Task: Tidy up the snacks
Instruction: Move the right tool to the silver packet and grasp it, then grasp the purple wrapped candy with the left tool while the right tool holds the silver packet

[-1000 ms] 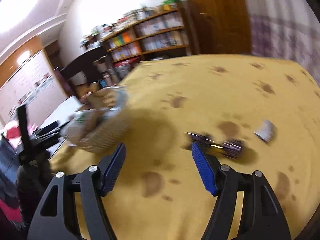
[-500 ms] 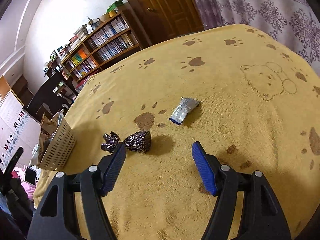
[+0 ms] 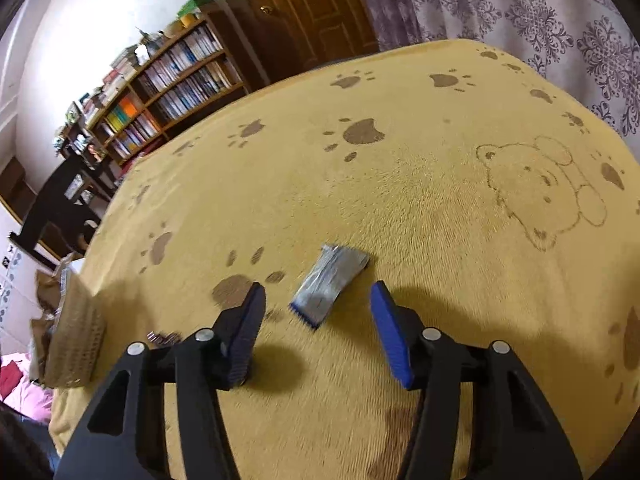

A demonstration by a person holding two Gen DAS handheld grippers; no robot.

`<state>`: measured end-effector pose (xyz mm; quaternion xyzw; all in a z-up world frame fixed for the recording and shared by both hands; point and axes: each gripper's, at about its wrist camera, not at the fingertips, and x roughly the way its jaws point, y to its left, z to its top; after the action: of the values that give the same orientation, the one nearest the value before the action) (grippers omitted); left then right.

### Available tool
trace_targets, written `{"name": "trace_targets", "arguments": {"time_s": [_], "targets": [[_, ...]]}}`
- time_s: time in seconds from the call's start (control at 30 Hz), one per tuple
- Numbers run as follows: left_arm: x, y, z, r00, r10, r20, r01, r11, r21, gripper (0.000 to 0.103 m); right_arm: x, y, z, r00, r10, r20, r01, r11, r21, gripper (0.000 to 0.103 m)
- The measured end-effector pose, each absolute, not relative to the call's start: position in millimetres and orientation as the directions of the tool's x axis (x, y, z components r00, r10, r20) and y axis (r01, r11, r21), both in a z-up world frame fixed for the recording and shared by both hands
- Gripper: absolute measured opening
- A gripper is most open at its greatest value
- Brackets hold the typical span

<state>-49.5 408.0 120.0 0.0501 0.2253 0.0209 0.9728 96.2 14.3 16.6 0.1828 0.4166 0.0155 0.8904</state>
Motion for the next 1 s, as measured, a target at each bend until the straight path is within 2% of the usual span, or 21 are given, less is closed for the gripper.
{"name": "trace_targets", "arguments": {"time_s": [0.17, 0.3, 0.5, 0.8, 1.0], "targets": [[-47.3, 395.3, 117.9, 0.893, 0.042, -0.449, 0.012, 0.993, 0.117, 0.1, 110.9, 23.9, 16.1, 0.66, 0.102, -0.744, 0.13, 0.96, 0.248, 0.047], [-46.6, 383.7, 116.8, 0.886, 0.009, -0.463, 0.053, 0.991, 0.12, 0.1, 113.8, 29.0, 14.8, 0.663, 0.04, -0.747, 0.128, 0.978, 0.166, 0.035], [-45.1, 359.5, 115.8, 0.867, -0.073, -0.493, 0.144, 0.984, 0.109, 0.1, 103.5, 29.1, 13.9, 0.669, 0.003, -0.743, 0.095, 0.991, 0.09, 0.026], [-31.6, 289.7, 101.9, 0.827, -0.147, -0.543, 0.29, 0.939, 0.187, 0.1, 86.2, 11.1, 13.1, 0.67, 0.018, -0.742, 0.076, 0.993, 0.092, 0.025], [-3.9, 244.9, 84.4, 0.774, -0.212, -0.597, 0.366, 0.919, 0.148, 0.1, 76.4, -0.6, 12.4, 0.671, 0.033, -0.74, 0.064, 0.993, 0.102, 0.025]]}}
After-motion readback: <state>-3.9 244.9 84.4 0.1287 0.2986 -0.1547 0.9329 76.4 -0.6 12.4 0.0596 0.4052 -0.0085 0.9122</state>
